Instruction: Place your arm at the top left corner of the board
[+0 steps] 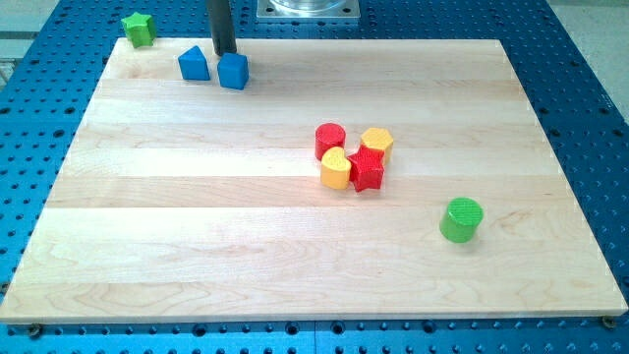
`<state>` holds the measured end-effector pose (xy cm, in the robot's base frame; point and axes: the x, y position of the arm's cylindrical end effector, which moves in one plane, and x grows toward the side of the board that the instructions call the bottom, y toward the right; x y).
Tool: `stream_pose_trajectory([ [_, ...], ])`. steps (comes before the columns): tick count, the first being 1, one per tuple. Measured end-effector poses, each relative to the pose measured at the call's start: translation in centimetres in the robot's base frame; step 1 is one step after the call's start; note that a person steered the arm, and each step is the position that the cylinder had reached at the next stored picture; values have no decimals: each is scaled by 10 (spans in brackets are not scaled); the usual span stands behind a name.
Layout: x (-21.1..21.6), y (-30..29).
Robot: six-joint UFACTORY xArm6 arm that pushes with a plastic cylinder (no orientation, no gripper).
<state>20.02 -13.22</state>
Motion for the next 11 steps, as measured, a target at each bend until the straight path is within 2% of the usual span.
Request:
stream_pose_trajectory([
  [2,-1,-69],
  [4,61,-170],
  [5,55,-172],
  [7,-9,-172],
  [9,-9,-165],
  [10,2,-160],
  [11,30,-159],
])
